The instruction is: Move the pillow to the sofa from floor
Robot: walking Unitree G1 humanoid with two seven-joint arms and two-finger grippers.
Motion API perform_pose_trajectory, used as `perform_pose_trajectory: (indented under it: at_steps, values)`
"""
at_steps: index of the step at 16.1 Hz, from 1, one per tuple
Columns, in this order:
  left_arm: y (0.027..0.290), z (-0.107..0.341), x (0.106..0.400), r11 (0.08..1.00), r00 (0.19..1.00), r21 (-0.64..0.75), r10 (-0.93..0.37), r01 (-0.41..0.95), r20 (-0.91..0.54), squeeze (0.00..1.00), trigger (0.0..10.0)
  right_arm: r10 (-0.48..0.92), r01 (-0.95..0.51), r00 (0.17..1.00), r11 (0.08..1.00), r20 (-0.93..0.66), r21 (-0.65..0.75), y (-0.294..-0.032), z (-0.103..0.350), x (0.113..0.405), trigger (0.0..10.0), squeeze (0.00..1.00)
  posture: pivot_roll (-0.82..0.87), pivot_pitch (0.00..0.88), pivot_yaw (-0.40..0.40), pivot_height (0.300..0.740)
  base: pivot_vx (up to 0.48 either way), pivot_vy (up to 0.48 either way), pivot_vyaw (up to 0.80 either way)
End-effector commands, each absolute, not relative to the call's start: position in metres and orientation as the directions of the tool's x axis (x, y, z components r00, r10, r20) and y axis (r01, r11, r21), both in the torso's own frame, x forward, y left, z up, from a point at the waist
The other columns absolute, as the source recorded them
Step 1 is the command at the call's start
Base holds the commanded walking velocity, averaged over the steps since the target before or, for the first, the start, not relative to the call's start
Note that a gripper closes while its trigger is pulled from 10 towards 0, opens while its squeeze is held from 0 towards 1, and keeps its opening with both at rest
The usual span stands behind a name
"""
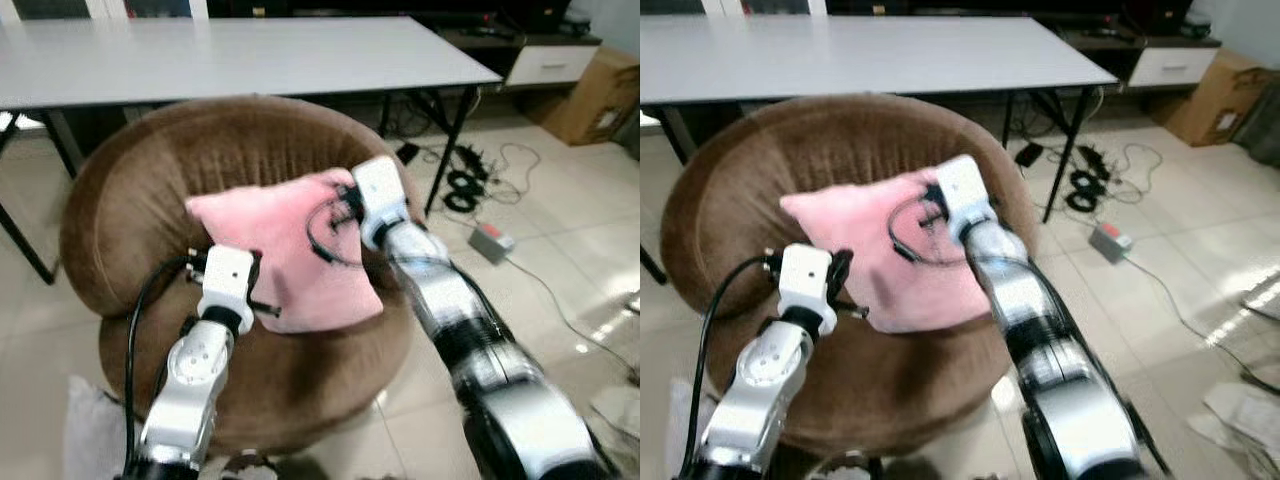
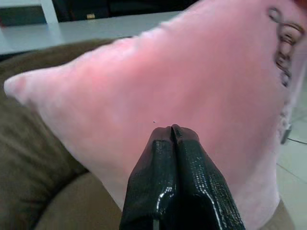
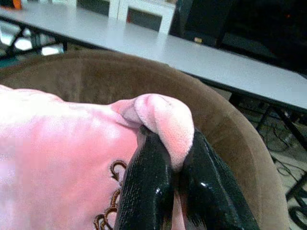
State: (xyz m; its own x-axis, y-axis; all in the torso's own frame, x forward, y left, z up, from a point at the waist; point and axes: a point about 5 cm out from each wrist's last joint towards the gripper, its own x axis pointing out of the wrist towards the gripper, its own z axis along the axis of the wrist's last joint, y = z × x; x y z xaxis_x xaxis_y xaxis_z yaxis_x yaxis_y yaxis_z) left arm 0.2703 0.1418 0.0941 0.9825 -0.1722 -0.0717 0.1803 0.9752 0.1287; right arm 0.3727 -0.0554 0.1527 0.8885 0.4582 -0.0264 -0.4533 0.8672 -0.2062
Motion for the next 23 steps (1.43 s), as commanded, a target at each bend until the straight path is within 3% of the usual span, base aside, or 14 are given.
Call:
perform_pose_trajectory:
  at_steps: [1, 5, 10, 17, 18, 23]
  values:
    - [0.142, 0.099, 0.268, 0.978, 0.987, 0.137, -0.155, 0.16, -0.049, 0.0, 10.0, 0.44, -0.431, 0.898, 0.876, -0.008, -0.216, -0.056, 0.157, 0.378, 10.0, 0.0, 0.22, 0.043, -0.099, 0.74, 0.0, 0.0, 0.0]
    - [0.15, 0.097, 0.248, 0.987, 0.996, 0.139, -0.075, 0.082, -0.057, 0.0, 10.0, 0.435, -0.452, 0.892, 0.851, -0.122, -0.268, -0.043, 0.145, 0.382, 10.0, 0.0, 0.32, 0.099, -0.163, 0.74, 0.0, 0.0, 0.0]
    - [0.148, 0.09, 0.219, 0.994, 0.995, 0.112, 0.024, -0.014, -0.092, 0.0, 10.0, 0.501, -0.516, 0.854, 0.786, -0.14, -0.34, -0.02, 0.152, 0.381, 10.0, 0.0, 0.39, 0.157, -0.253, 0.74, 0.0, 0.0, 0.0]
    - [0.143, 0.088, 0.197, 0.993, 0.99, 0.107, 0.066, -0.053, -0.124, 0.0, 10.0, 0.506, -0.505, 0.855, 0.767, -0.111, -0.396, -0.009, 0.169, 0.385, 10.0, 0.0, 0.44, 0.202, -0.285, 0.74, 0.0, 0.0, 0.0]
    - [0.142, 0.088, 0.192, 0.992, 0.988, 0.109, 0.075, -0.061, -0.131, 0.0, 10.0, 0.509, -0.514, 0.851, 0.762, -0.125, -0.395, -0.007, 0.167, 0.384, 10.0, 1.0, 0.45, 0.211, -0.29, 0.74, 0.0, 0.0, 0.0]
    - [0.14, 0.087, 0.177, 0.989, 0.981, 0.112, 0.111, -0.094, -0.161, 0.0, 10.0, 0.51, -0.522, 0.847, 0.749, -0.147, -0.408, -0.004, 0.162, 0.381, 10.0, 1.0, 0.47, 0.252, -0.317, 0.74, 0.0, 0.0, 0.0]
